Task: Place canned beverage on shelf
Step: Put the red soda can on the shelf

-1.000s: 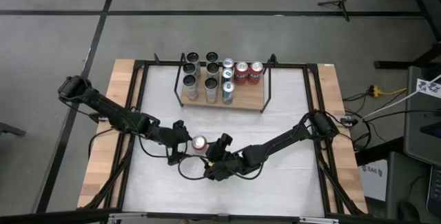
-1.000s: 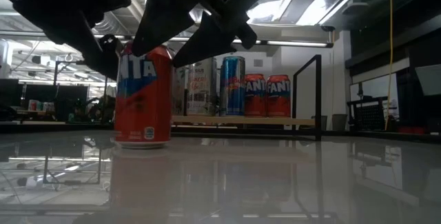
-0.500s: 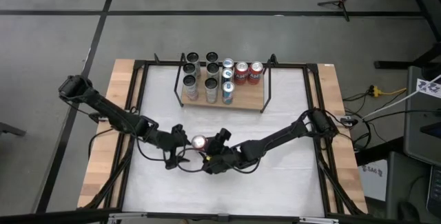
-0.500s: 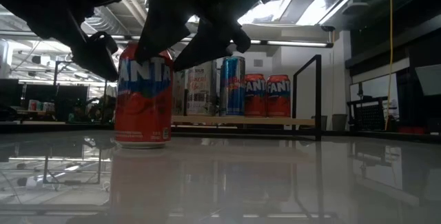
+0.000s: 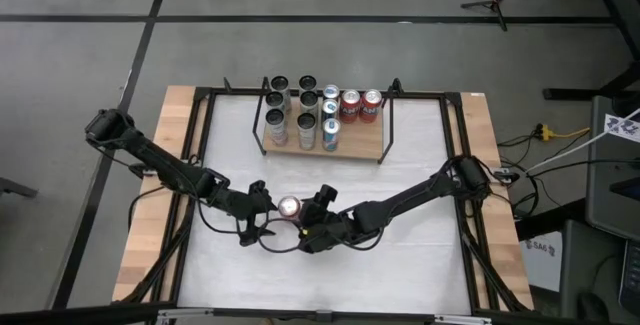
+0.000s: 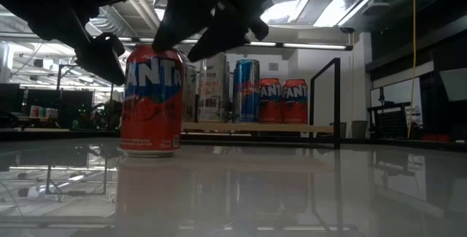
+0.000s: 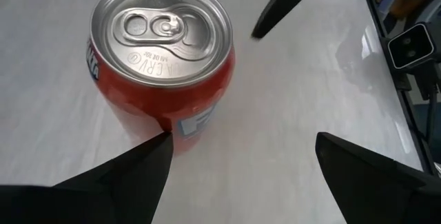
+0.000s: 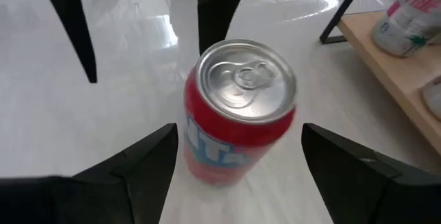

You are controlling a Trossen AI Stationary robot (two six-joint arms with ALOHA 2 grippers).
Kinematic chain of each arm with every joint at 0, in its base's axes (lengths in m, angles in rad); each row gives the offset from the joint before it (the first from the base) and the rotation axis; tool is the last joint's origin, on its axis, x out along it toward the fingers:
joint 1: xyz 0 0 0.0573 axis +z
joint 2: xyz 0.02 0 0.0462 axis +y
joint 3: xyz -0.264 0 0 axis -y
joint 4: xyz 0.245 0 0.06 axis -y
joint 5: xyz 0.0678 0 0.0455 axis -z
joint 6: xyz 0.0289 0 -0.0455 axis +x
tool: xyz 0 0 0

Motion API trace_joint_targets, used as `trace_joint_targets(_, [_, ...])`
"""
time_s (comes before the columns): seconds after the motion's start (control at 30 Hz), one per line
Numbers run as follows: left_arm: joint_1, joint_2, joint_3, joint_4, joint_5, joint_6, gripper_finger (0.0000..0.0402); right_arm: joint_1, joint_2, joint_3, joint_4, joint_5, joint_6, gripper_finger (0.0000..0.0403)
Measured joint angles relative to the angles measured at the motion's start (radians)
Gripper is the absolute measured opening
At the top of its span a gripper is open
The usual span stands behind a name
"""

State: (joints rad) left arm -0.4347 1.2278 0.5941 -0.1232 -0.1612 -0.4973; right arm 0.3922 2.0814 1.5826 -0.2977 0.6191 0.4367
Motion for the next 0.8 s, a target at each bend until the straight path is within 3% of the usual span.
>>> trace_joint_targets(0.5, [0.000,0.000,0.000,-0.002,-0.006,-0.001,0.0350,-0.038,-0.056,0.000,0.024,-0.161,-0.025,0.0303])
trace_joint_targets(0.8, [0.000,0.000,0.000,-0.003,-0.012,-0.001,0.0350,-0.101,-0.057,0.000,0.187,-0.323,-0.027,0.0303])
